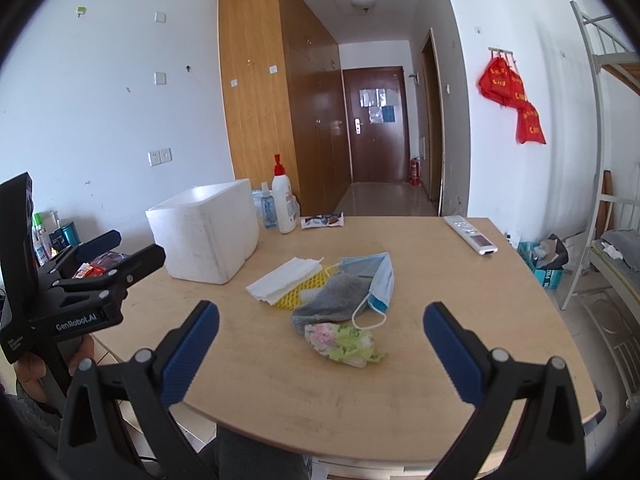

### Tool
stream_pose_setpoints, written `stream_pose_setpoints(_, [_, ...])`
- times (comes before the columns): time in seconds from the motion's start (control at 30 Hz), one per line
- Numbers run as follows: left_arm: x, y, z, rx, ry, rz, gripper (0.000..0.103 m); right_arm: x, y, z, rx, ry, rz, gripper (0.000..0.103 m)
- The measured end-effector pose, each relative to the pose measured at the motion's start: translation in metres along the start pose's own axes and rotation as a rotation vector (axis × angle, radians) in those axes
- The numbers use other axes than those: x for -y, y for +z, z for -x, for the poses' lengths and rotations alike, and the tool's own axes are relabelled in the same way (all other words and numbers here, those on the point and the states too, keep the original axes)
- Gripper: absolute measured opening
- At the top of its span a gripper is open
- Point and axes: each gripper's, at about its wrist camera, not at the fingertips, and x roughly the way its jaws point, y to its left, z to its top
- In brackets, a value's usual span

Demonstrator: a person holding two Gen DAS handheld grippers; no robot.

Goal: Organize soft objects
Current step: 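Reach the left tool to the white paper towel while the right tool reaches the snack bag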

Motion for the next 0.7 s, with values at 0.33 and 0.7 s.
stream_pose_setpoints(0.33, [-0.005, 0.000, -0.055, -0.088, -0.027, -0.013, 0.103, 0.016, 0.007, -0.044, -0.077, -0.004, -0.014, 0.103])
stream_pose_setpoints(0.7, [-0.003, -0.007, -0.111, -0.201, -0.056, -0.030, 0.103, 0.030, -0.001, -0.081, -0.164, 0.004, -0.033, 0.103])
